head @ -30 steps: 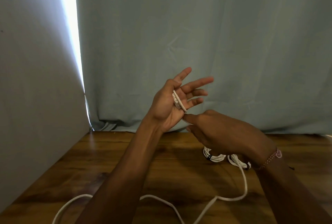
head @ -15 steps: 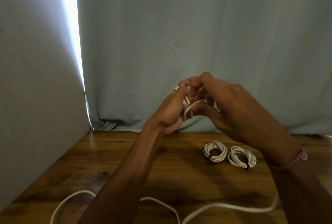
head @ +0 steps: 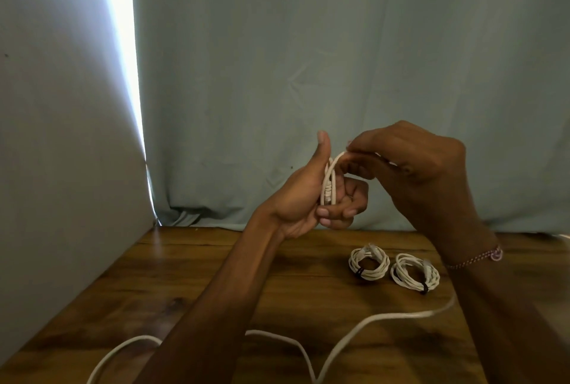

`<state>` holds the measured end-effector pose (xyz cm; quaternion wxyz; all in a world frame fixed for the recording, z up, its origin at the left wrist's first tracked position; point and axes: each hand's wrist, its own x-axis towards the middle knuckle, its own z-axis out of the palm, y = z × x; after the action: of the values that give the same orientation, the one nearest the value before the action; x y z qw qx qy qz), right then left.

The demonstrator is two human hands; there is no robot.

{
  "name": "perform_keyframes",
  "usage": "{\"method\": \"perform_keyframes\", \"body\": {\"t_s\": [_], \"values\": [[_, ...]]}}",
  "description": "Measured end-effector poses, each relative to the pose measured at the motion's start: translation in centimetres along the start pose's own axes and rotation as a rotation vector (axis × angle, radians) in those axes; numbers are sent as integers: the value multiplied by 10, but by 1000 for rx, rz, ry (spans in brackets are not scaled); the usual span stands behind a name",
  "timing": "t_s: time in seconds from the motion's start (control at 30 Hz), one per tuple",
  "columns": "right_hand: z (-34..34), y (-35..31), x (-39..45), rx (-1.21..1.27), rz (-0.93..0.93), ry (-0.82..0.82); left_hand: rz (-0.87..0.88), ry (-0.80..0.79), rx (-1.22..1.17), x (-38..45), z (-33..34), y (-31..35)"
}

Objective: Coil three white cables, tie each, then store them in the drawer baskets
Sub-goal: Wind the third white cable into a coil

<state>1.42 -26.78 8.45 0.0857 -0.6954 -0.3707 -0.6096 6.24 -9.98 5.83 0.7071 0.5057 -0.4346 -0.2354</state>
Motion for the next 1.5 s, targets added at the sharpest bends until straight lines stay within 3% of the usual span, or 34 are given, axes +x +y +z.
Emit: {"method": "perform_keyframes", "body": {"t_s": [0.23,0.37,0.63,0.7,0.93,1.13,1.33,1.5], "values": [[13,17,-11,-95,12,18,35,-224,-182,-2,-1,7],[30,23,-21,-59,60,-41,-19,-285,-166,-4,-2,6],[54,18,-28,97,198,-152,15,-179,-171,-1,-1,8],[61,14,-27,137,246,-245,75,-85,-137,-1,-4,8],[64,-16,-28,150,326,-877,315,123,-82,-9,-12,22],[50,-42,-16,98,284,-1033,345,201,-84,-9,-27,20],[17,-51,3,131,319,-850,329,295,12,-10,-40,19],[-10,-50,16,281,524,-723,308,316,6,-11,-40,18]]}}
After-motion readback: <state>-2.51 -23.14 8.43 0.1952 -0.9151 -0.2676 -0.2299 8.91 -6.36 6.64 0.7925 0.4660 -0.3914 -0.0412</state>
